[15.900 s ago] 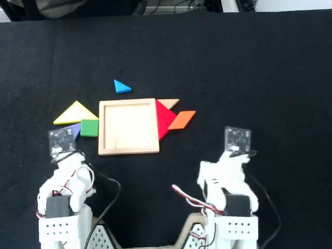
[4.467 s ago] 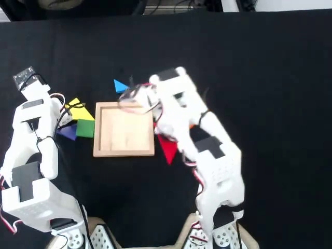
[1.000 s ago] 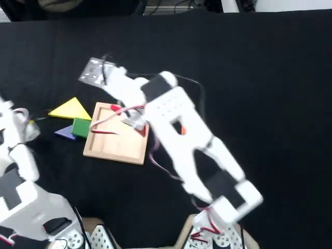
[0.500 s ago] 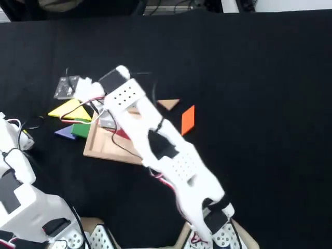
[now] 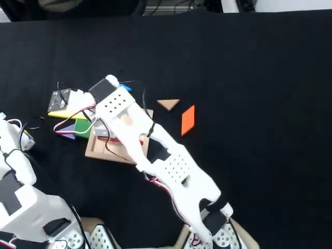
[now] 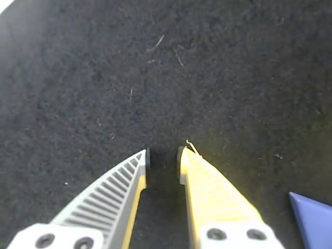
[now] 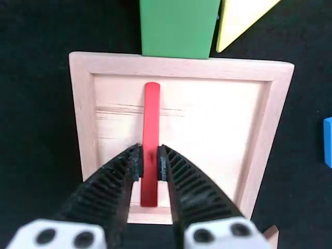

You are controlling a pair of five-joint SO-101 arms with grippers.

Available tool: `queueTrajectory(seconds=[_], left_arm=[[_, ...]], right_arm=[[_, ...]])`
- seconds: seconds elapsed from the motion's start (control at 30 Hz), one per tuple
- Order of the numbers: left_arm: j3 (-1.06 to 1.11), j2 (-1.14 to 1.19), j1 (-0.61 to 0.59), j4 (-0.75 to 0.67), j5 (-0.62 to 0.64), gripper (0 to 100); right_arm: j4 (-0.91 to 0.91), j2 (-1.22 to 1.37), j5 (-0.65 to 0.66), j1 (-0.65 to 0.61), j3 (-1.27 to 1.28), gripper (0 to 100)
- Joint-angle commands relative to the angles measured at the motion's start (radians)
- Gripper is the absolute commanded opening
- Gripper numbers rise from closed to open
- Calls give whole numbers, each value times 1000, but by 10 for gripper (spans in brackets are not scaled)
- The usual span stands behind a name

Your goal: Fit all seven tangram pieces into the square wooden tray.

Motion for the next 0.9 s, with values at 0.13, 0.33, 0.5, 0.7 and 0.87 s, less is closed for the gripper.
queueTrajectory(seconds=[0.13, 0.33, 0.5, 0.7, 0.87], left_arm=[[5, -21, 30, -9, 11, 127], [5, -21, 31, -9, 11, 127], [5, -21, 31, -9, 11, 127], [7, -21, 45, -9, 11, 127], [7, -20, 45, -9, 11, 127]], right_arm=[[29, -10, -38, 55, -31, 205], [21, -7, -37, 83, -154, 202], [-92, 45, -38, 155, -180, 79], [-127, 139, -34, 163, -189, 20], [-149, 147, -34, 161, -189, 14]])
